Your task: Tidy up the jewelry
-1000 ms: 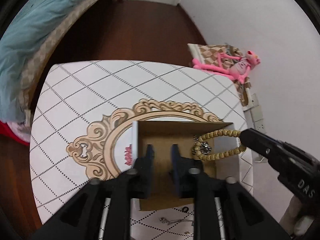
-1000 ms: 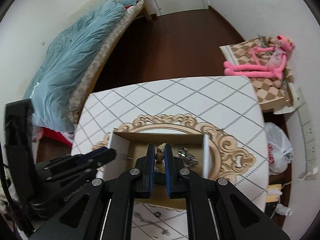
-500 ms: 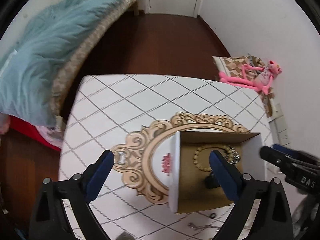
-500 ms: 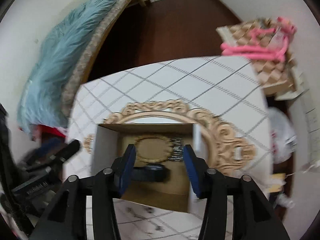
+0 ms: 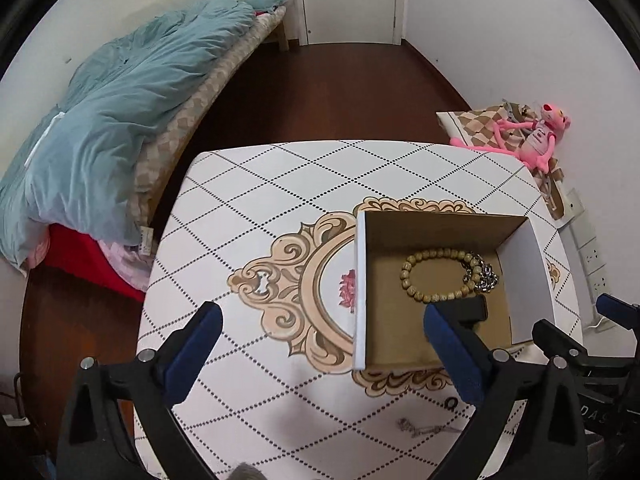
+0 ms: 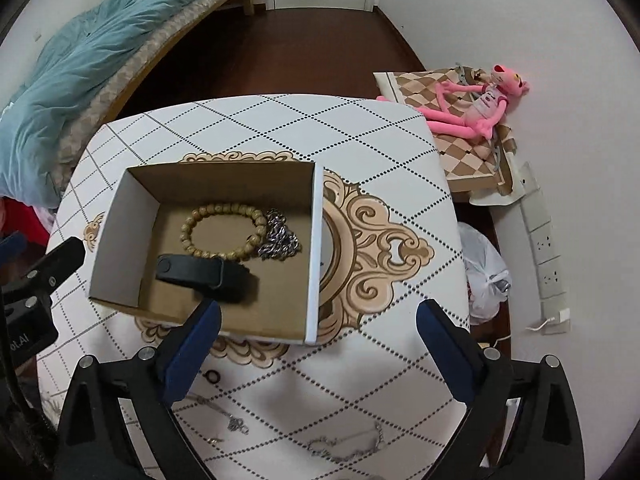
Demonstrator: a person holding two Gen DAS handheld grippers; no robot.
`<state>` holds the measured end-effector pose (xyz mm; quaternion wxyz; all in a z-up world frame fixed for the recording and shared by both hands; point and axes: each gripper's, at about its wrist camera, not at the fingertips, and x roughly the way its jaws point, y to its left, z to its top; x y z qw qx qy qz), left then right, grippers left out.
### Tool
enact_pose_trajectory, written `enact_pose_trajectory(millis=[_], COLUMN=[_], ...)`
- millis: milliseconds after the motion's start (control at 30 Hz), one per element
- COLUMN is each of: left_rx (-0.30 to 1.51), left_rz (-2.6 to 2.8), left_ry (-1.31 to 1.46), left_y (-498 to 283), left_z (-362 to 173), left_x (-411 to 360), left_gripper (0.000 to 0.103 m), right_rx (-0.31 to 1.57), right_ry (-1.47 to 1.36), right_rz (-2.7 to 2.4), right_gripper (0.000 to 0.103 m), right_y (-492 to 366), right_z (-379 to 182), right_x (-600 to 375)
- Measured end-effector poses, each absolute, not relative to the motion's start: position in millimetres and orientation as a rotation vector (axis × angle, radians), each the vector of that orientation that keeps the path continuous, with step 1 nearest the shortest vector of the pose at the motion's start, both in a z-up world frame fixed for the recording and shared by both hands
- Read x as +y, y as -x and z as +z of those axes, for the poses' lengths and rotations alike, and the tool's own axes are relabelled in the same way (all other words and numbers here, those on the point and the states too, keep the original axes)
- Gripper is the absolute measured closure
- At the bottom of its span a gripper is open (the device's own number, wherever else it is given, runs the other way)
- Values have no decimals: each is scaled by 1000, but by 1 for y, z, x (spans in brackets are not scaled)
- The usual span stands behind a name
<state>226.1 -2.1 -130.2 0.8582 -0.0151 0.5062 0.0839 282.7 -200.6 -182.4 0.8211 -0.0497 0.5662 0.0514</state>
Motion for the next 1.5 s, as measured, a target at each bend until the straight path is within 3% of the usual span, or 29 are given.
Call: enact_pose_trajectory(millis=[567,833,1267,1500], left_rx=[952,955,1141,1188], left_rz=[175,195,188,67], left_ry=[37,48,48,56], left_y=[-164,-138,-107,-107], left_z=[-63,-57,-157,-199], left_x=[-9,-11,-38,-76], left_gripper=[0,0,0,1], right_rx=[1040,1021,1239,1268], right_ry=[89,42,-140,-152], right_rz=[118,143,-1,-61], right_gripper=[4,3,4,4], right_y=[-219,-188,-139,-126], right_z=[-103,-82,-192,-221], right_x=[-203,-214,-294,-315])
